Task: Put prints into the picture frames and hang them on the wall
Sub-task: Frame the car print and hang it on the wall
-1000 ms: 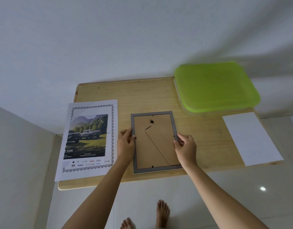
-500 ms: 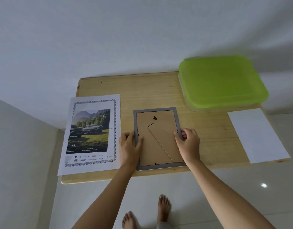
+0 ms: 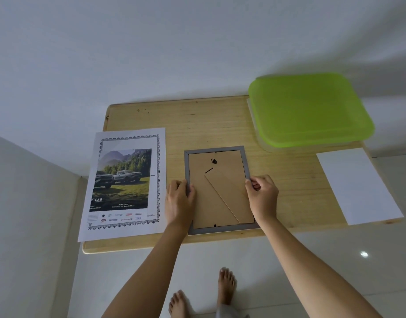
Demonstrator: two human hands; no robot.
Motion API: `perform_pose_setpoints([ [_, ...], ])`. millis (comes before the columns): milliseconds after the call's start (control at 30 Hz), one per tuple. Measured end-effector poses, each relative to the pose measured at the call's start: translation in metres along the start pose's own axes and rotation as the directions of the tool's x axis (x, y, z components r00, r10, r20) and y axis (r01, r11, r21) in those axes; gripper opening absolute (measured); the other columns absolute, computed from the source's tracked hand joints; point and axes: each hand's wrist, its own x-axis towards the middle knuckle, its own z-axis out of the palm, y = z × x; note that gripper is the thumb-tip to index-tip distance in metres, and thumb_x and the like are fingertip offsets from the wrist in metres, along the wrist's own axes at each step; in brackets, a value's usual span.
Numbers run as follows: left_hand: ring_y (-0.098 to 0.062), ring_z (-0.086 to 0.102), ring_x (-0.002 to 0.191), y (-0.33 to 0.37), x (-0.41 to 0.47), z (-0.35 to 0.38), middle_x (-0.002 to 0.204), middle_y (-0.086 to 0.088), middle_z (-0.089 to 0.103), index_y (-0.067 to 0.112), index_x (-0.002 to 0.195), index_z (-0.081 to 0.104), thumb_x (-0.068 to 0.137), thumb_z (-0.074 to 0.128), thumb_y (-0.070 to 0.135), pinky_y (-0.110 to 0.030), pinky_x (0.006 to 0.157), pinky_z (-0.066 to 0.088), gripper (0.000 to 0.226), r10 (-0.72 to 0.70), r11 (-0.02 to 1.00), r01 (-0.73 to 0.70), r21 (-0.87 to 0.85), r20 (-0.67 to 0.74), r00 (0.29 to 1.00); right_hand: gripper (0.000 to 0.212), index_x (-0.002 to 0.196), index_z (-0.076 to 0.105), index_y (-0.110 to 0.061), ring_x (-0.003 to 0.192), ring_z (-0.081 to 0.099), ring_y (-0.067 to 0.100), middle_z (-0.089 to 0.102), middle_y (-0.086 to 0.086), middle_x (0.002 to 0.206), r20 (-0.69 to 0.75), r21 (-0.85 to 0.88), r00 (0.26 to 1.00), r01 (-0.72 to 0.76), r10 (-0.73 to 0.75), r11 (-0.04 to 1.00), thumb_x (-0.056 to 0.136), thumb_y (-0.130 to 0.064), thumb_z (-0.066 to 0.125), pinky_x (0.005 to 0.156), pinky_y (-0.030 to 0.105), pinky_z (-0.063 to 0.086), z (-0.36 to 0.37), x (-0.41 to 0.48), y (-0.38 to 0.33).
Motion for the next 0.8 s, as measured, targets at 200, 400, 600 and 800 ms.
perform_pose_setpoints([
  [200,-0.019,0.044,0.068,0.003,-0.002,0.0,0.08,-0.01,0.051,-0.002,0.083,0.064,0.088,0.057,0.007,-0.027,0.057,0.034,0.012,-0.058,0.997,0.057,-0.058,-0.016,0.998,0.014,0.094,0.068,0.005,0.067,0.052,0.008,0.056,0.006,0.081,-0.023,0.075,0.998,-0.053,0.055,0.996,0.084,-0.002,0.063,0.065,0.003,0.042,0.002,0.001,0.0],
  [400,-0.018,0.048,0.071,0.007,-0.005,-0.002,0.087,-0.011,0.056,0.0,0.094,0.066,0.09,0.056,0.012,-0.03,0.06,0.041,0.016,-0.104,0.989,0.101,-0.107,-0.017,0.994,0.021,0.103,0.067,0.002,0.074,0.055,0.014,0.061,0.01,0.087,-0.016,0.024,0.999,-0.027,0.027,0.999,0.085,-0.007,0.064,0.066,0.007,0.041,-0.002,-0.003,0.0],
  [600,-0.021,0.048,0.112,0.0,-0.016,-0.01,0.122,-0.002,0.053,0.011,0.129,0.051,0.095,0.046,0.027,-0.04,0.097,0.04,0.038,-0.049,0.998,0.044,0.049,0.108,0.993,0.037,0.114,0.06,-0.002,0.091,0.057,0.018,0.06,0.01,0.103,0.036,-0.027,0.997,0.07,-0.069,0.997,0.085,-0.024,0.065,0.08,0.029,0.05,-0.009,-0.02,-0.004],
  [800,-0.01,0.018,0.141,-0.017,-0.037,-0.016,0.152,0.001,0.029,0.018,0.146,0.025,0.095,0.027,0.039,-0.03,0.116,0.01,0.055,0.093,0.982,-0.129,0.137,0.242,0.966,0.039,0.103,0.066,-0.011,0.086,0.058,0.013,0.062,0.001,0.092,0.49,0.024,0.763,0.472,-0.422,0.882,0.081,-0.043,0.059,0.075,0.02,0.049,-0.014,-0.077,-0.004],
])
